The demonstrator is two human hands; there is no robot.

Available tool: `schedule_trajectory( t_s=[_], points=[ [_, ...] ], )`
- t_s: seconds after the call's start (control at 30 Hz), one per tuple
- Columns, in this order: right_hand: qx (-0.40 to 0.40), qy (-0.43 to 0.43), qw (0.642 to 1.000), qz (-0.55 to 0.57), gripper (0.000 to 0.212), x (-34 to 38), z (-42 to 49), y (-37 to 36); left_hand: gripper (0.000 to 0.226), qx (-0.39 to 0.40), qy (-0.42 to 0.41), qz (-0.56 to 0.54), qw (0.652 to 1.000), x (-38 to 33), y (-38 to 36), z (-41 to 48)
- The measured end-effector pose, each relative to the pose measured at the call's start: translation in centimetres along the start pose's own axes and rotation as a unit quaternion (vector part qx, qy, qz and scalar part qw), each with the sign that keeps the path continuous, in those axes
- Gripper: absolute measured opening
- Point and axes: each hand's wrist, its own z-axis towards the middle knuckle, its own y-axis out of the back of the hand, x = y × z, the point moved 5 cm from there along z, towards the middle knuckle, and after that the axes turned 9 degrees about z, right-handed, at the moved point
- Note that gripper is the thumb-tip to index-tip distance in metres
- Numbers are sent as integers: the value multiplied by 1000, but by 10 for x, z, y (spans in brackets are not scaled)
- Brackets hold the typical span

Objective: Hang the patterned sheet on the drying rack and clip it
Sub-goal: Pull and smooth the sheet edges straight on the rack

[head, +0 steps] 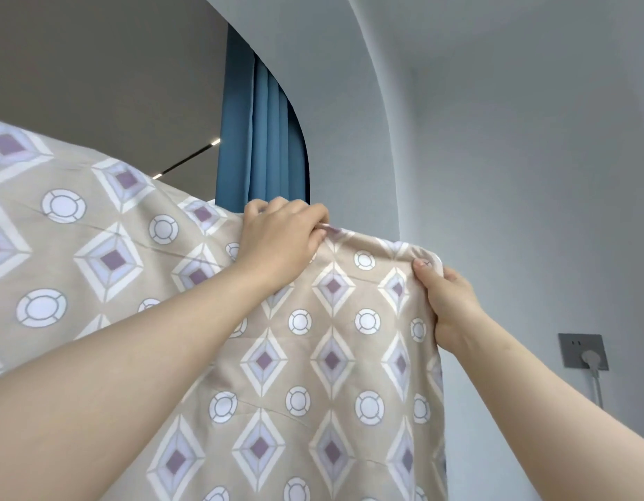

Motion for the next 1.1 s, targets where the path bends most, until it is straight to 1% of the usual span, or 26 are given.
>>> schedule_trajectory(
  t_s=[0.13, 0.17, 0.23, 0.3, 0.37, 0.4, 0.43, 0.5, 0.53, 0.6, 0.63, 0.73, 0.8, 0.87, 0.93, 0.97, 1.03, 1.1],
  points=[
    [-12, -44, 994, -101, 18, -20, 0, 2, 29, -8, -52, 25, 998, -2, -3, -16],
    [-15, -55, 992, -112, 21, -25, 0, 1, 33, -14, -65, 36, 997, 0, -3, -21],
    [-15, -74, 990, -117, 25, -35, 1, -1, 33, -21, -71, 46, 996, 6, -5, -28],
    [-19, -81, 988, -128, 22, -43, 2, -5, 30, -17, -73, 55, 996, 12, -6, -32],
    [-43, -64, 985, -152, 17, -49, 5, -9, 28, -28, -84, 71, 994, 17, -3, -35],
    [-56, -54, 983, -168, 18, -52, 5, -13, 27, -32, -89, 81, 992, 20, -1, -37],
    [-62, -44, 979, -190, 24, -54, 4, -19, 27, -34, -92, 87, 991, 23, 1, -38],
    [-68, -23, 963, -259, 42, -55, 1, -33, 27, -30, -90, 94, 991, 33, 7, -41],
    [-67, -3, 954, -293, 44, -52, -4, -43, 27, -23, -87, 102, 991, 39, 10, -43],
    [-43, 45, 941, -333, 41, -46, -13, -69, 27, -13, -81, 125, 989, 53, 18, -48],
    [-15, 63, 943, -327, 40, -44, -18, -85, 27, -10, -76, 138, 987, 60, 23, -50],
    [103, 105, 950, -274, 37, -46, -37, -137, 28, -7, -60, 177, 982, 85, 43, -55],
    [170, 128, 945, -249, 34, -47, -51, -171, 26, -5, -48, 216, 975, 101, 56, -57],
    [217, 136, 938, -233, 33, -47, -61, -202, 29, -9, -35, 254, 966, 115, 69, -57],
    [237, 148, 928, -248, 32, -48, -66, -225, 33, -21, -14, 275, 961, 127, 83, -57],
    [233, 152, 922, -268, 33, -49, -67, -233, 35, -25, 0, 280, 960, 132, 90, -57],
    [204, 151, 920, -300, 38, -48, -65, -242, 38, -22, 25, 289, 957, 144, 104, -56],
    [176, 156, 916, -324, 34, -45, -64, -246, 43, -1, 47, 296, 954, 155, 113, -56]
  ],
)
